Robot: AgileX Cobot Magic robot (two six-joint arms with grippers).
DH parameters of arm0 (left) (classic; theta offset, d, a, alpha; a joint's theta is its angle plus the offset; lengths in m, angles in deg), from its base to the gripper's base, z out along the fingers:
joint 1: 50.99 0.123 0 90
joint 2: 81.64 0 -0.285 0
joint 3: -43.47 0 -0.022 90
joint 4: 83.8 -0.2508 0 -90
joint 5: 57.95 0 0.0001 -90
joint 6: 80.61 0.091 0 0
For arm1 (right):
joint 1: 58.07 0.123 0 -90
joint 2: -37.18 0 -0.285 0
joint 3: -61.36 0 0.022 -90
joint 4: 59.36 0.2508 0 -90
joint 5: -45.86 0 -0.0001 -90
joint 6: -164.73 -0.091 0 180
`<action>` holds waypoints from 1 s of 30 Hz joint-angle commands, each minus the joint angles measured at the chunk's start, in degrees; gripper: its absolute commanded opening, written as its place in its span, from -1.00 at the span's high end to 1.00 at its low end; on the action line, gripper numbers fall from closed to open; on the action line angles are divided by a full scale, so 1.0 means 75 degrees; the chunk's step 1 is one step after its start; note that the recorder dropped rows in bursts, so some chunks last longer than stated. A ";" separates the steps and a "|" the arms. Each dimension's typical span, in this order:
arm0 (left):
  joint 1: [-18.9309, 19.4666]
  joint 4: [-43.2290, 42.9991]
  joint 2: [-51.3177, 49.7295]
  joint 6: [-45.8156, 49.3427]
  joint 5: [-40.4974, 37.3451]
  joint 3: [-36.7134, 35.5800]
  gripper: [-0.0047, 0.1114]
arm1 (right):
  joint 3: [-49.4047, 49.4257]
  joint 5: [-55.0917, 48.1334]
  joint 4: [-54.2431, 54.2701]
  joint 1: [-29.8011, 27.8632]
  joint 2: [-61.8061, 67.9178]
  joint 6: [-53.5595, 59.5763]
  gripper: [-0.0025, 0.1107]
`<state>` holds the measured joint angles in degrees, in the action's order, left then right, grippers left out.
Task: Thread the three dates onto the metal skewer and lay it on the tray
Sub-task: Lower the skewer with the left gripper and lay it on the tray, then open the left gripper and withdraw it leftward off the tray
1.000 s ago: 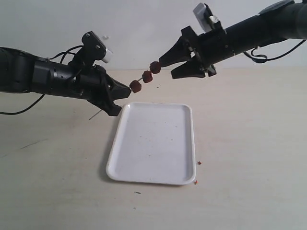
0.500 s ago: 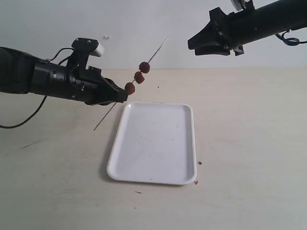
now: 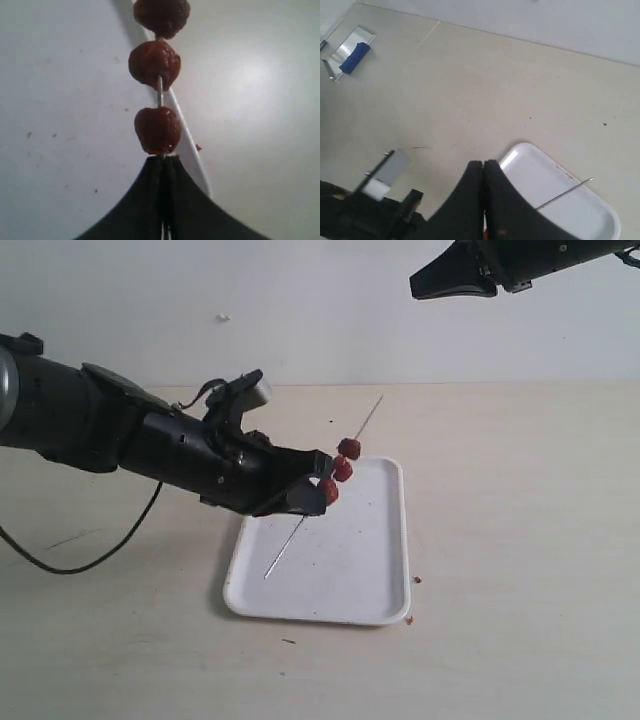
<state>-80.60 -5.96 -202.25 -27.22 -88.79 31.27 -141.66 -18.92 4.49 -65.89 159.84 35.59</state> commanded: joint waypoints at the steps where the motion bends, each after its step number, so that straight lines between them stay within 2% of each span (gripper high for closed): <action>1: -0.0037 0.0122 -0.0452 -0.0646 0.0520 -0.0170 0.92 | 0.0066 -0.0221 0.0032 -0.0020 -0.0210 -0.0317 0.96; 6: -0.0037 0.0367 -0.0851 -0.0788 0.0472 -0.0170 0.90 | 0.0066 -0.0358 0.0174 0.0026 -0.0210 -0.0365 0.96; 8: -0.0037 0.0385 -0.0866 -0.0771 0.0472 -0.0170 0.81 | 0.0066 -0.0358 0.0193 0.0095 -0.0210 -0.0365 0.96; 9: -0.0037 0.0385 -0.0866 -0.0720 0.0472 -0.0170 0.74 | 0.0066 -0.0358 0.0193 0.0112 -0.0210 -0.0365 0.96; 16: -0.0037 0.0348 -0.0866 -0.0719 0.0295 -0.0170 -0.05 | 0.0066 -0.0375 0.0209 0.0247 -0.0210 -0.0332 0.96; 19: -0.0037 0.0299 -0.0866 -0.0719 0.0279 -0.0170 -0.17 | 0.0066 -0.0387 0.0177 0.0247 -0.0210 -0.0333 0.96; 23: -0.0022 0.0128 -0.0850 -0.0665 0.0279 -0.0170 -0.18 | 0.0066 -0.0372 -0.0023 0.0247 -0.0210 -0.0333 0.96; 26: 0.0084 0.0021 -0.0582 -0.0131 0.0258 -0.0186 -0.13 | 0.0066 -0.0313 -0.0166 0.0247 -0.0278 -0.0333 0.96; 28: 0.0151 0.0019 -0.0340 0.0273 0.0201 -0.0245 0.03 | 0.0066 -0.0017 -0.0693 0.0247 -0.0435 -0.0441 0.96; 30: 0.0263 -0.0014 0.0015 0.0681 0.0144 -0.0392 0.33 | 0.0066 0.0608 -0.1561 0.0247 -0.0769 -0.1159 0.96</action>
<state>-79.54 -5.61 -205.49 -26.23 -86.94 29.40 -141.55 -18.83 -0.86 -64.12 157.41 31.15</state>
